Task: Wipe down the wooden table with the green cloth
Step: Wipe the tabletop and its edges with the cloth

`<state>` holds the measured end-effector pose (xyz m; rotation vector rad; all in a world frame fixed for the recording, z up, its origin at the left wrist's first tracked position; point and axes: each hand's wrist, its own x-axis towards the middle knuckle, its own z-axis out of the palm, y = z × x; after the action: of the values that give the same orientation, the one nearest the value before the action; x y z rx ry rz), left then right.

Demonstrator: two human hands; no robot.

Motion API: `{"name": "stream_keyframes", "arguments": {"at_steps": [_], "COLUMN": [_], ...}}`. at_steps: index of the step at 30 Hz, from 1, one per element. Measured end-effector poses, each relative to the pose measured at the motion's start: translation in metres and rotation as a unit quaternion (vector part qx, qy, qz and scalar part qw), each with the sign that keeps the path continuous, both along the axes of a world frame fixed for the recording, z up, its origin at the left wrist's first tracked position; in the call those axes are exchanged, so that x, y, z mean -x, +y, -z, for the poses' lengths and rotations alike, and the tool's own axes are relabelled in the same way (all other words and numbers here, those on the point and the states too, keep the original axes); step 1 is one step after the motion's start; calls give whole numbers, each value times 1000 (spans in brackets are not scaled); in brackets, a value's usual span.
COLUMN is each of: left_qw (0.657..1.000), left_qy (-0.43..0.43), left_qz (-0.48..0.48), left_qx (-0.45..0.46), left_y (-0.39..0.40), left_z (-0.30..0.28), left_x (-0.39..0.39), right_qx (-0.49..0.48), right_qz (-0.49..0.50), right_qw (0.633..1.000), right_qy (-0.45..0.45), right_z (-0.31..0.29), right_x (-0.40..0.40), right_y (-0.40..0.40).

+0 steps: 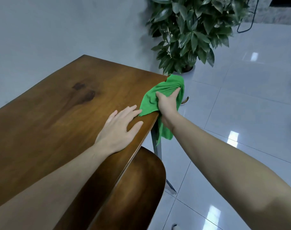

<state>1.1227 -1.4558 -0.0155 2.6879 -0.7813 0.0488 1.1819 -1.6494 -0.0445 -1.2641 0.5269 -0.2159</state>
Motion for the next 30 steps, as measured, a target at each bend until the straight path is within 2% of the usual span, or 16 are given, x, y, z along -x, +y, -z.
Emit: {"name": "stream_keyframes", "arguments": {"at_steps": [8,16,18,23,26,30], "left_qw": [1000,978,973,979,989,994], "left_qy": [7,23,25,67,52,38], "left_qz": [-8,2,-10,27,73,83], "left_qx": [11,208,231,189,119,61], "left_y": [-2,6,11,51,88,131], "left_z": [-4,-3,-5,-8,-7,-11], "left_x": [3,6,12,51,79,109], "right_qx": [-39,5,33,61,86,89], "right_qz": [10,-26,-29,-20,-18,-34], "right_qw": [999,999,998,998,996,995], "right_qy": [-7,-34,-37,-21,-24,-35], "right_z": [-4,8,12,21,15,17], "right_x": [-11,71,94,142,182,224], "right_y": [-8,64,84,136,170,206]}}
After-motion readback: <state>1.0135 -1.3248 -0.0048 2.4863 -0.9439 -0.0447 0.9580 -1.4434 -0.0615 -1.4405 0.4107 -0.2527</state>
